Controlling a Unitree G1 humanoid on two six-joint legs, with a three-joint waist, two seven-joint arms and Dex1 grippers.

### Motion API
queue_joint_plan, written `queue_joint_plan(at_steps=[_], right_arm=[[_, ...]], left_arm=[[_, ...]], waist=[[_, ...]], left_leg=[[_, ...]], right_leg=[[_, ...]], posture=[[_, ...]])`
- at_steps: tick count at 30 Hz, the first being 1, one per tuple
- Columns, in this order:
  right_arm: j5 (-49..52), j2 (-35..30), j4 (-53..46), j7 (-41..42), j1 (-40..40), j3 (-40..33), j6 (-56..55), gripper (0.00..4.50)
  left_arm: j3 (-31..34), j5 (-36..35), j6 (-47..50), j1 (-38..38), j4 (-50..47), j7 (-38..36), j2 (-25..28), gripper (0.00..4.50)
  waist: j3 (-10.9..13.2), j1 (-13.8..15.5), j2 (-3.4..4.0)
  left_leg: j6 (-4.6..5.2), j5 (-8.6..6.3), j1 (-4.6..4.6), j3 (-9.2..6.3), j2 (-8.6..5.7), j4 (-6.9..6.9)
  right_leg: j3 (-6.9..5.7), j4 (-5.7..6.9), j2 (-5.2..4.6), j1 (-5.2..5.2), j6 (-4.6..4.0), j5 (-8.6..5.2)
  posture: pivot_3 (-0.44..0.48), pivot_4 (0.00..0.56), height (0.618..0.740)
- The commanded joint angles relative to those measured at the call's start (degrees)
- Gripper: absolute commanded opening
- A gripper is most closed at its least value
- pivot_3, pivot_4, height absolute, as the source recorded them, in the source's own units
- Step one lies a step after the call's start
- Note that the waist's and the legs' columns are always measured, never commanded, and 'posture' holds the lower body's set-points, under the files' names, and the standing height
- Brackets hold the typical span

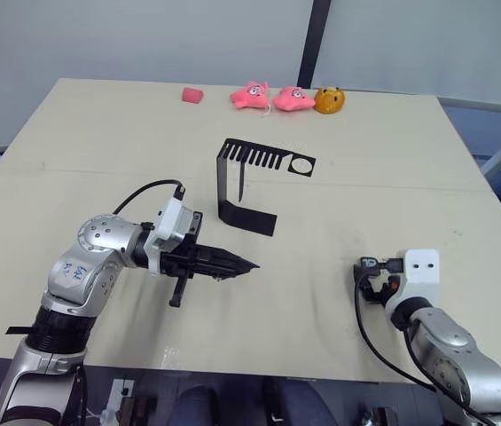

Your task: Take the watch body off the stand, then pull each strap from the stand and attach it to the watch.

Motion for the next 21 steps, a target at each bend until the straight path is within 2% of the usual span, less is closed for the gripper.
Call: queue_joint_plan(at_steps=[1,2,6,15,21], right_arm=[[-0.81,0.4,1.95,0.75,0.91,0.15,0.89,3.89],[-0.8,0.45,1.98,0.84,0.97,0.16,0.9,3.62],[-0.7,1.04,1.16,1.17,2.37,0.29,0.95,1.65],[0.61,2.51,0.1,2.52,3.19,-0.59,0.07,1.6],[5.0,0.03,-0.15,8.23,2.19,-3.57,-0.57,1.6]], left_arm=[[0.58,-0.18,-0.3,0.08,-1.07,0.26,-0.03,0.0],[0.6,-0.17,-0.32,0.09,-1.03,0.25,-0.01,0.0],[0.78,-0.06,-0.54,0.23,-0.8,0.18,0.12,0.0],[0.84,0.08,-0.88,0.41,-0.47,0.11,0.05,0.0],[0.82,0.67,-2.26,-0.11,0.64,-0.29,-0.05,0.0]], waist=[[-0.02,0.02,-0.02],[-0.02,0.06,-0.02],[-0.05,0.15,-0.08],[-0.14,0.23,-0.2],[-0.14,0.24,-0.19]], left_leg=[[0.0,0.0,0.0,0.0,0.0,0.0],[0.0,0.0,0.0,0.0,0.0,0.0],[0.0,0.0,0.0,0.0,-0.01,0.01],[0.01,-0.01,-0.01,-0.05,0.0,-0.01],[0.01,-0.01,-0.01,-0.05,-0.01,-0.02]], right_leg=[[0.0,0.0,0.0,0.0,0.0,0.0],[0.0,0.0,0.0,0.0,0.0,0.0],[0.0,-0.01,-0.02,0.01,0.0,0.0],[0.0,-0.03,-0.01,0.03,0.0,0.0],[0.0,-0.04,-0.01,0.02,0.0,0.0]], posture=[[0.0,0.15,0.74],[0.0,0.15,0.74],[0.0,0.15,0.74],[0.0,0.15,0.74],[0.0,0.15,0.74]])
